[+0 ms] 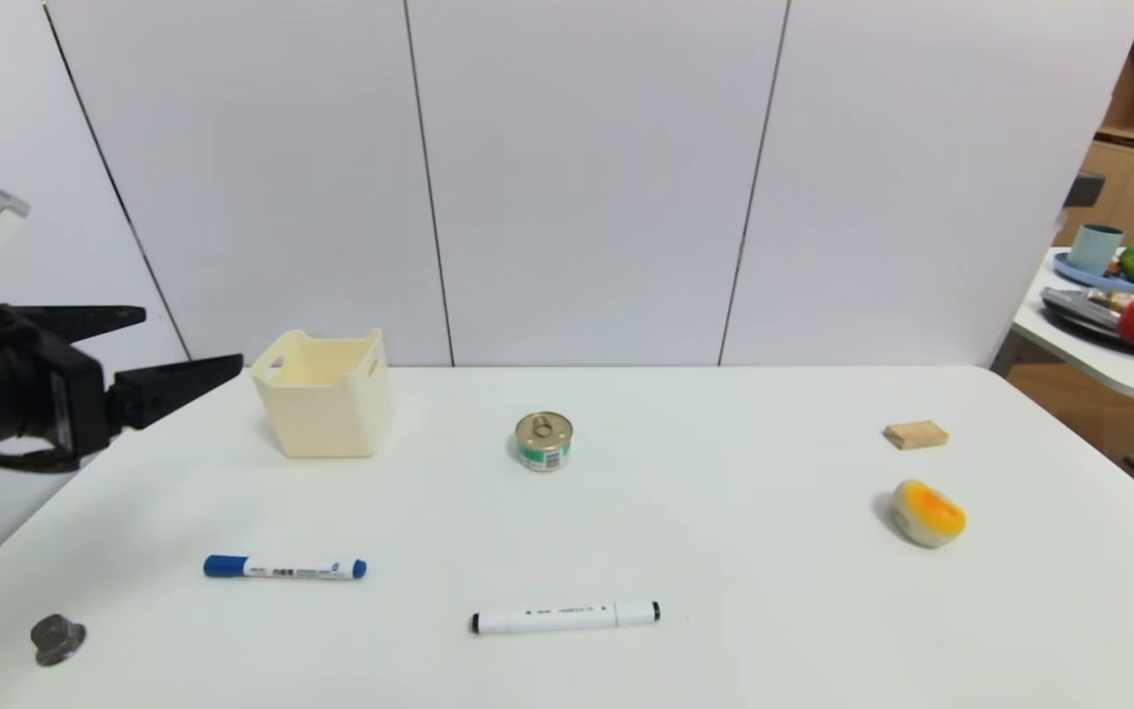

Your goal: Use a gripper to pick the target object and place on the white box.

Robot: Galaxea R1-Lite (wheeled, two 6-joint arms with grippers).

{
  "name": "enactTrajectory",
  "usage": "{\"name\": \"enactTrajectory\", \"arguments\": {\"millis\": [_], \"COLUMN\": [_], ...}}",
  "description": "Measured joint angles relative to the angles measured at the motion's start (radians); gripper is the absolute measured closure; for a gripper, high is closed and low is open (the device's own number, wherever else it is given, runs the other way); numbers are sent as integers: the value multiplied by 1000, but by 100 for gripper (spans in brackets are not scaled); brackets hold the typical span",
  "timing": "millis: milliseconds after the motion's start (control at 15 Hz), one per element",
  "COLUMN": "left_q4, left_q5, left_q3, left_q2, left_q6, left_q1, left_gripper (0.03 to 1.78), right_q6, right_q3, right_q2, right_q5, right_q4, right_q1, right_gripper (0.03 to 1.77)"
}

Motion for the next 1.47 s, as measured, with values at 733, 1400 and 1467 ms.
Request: {"name": "enactTrajectory", "arguments": {"millis": [733, 1400, 1467], "left_q4": [-3, 126, 173], "left_q5": [17, 343, 356], "left_q3": [562, 782, 783], "left_q2": [-708, -1152, -1167], "left_q6": [-9, -80, -82], "left_q1": [0, -57, -58], "left_gripper": [12, 12, 12], "right_q6": [0, 0, 0], "right_q3": [0, 0, 0], "right_q2": [0, 0, 0], "right_q5": [0, 0, 0], "right_q4": [0, 0, 0], "right_q1": [0, 0, 0], "right_gripper": [9, 9, 9]}}
